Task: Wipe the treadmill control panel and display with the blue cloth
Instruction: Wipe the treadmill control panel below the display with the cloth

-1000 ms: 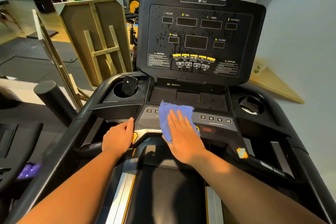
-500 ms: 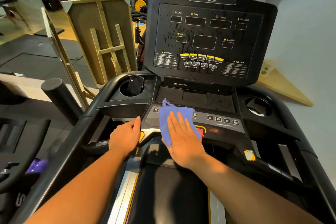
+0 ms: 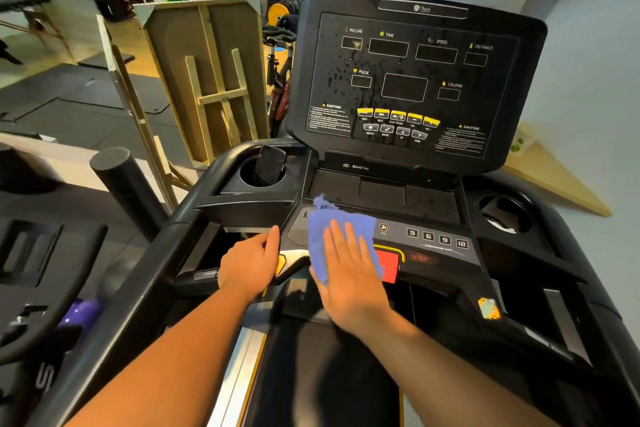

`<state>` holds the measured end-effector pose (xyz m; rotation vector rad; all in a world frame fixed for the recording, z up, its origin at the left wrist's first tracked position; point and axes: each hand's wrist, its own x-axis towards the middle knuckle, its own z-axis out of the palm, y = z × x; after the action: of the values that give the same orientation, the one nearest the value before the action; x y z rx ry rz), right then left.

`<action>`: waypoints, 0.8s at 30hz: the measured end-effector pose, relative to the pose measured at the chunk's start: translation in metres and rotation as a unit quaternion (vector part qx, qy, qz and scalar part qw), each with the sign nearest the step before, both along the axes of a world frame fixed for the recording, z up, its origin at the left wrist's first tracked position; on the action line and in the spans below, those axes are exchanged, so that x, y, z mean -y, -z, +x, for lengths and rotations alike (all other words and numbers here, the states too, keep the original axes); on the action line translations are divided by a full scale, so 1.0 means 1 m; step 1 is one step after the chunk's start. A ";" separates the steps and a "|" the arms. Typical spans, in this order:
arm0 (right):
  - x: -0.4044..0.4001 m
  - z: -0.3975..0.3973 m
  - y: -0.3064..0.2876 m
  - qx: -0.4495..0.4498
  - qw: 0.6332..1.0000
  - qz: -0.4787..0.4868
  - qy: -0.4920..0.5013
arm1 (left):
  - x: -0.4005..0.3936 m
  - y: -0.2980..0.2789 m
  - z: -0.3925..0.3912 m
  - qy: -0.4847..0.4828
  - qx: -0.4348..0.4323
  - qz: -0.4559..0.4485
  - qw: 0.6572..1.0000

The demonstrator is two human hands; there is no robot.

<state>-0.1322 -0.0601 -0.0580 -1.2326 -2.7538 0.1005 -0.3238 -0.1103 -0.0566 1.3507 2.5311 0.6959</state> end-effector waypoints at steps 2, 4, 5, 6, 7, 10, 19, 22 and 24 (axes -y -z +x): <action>0.011 0.002 0.009 0.015 1.000 0.025 -0.004 | 0.000 0.000 0.000 0.001 0.003 0.004 1.000; 0.000 -0.008 0.002 0.023 0.999 0.023 -0.043 | -0.002 0.000 -0.001 0.000 -0.001 0.000 1.000; -0.009 -0.016 -0.004 0.031 0.997 0.017 -0.071 | -0.002 0.000 -0.001 -0.002 0.000 -0.001 1.000; -0.020 -0.026 -0.011 0.040 0.995 0.008 -0.086 | -0.002 0.000 0.000 -0.002 0.001 0.000 1.000; -0.029 -0.034 -0.017 0.041 0.995 -0.001 -0.092 | -0.001 0.000 0.001 -0.002 0.002 0.002 1.000; -0.044 -0.040 -0.019 0.036 0.995 -0.006 -0.090 | 0.000 0.000 0.000 0.001 0.000 0.005 1.000; -0.031 0.002 -0.015 0.009 0.999 -0.009 0.038 | 0.001 -0.001 -0.001 0.006 0.014 0.010 1.000; -0.034 -0.036 -0.019 0.017 0.999 -0.021 0.033 | 0.001 0.001 -0.002 0.003 0.012 0.012 1.000; -0.037 -0.054 -0.021 0.028 1.000 -0.012 -0.007 | 0.000 0.001 -0.001 -0.001 0.009 0.014 1.000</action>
<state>-0.1863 -0.0231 -0.0372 -1.2399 -2.8183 0.1016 -0.3244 -0.1108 -0.0581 1.3446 2.5192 0.7444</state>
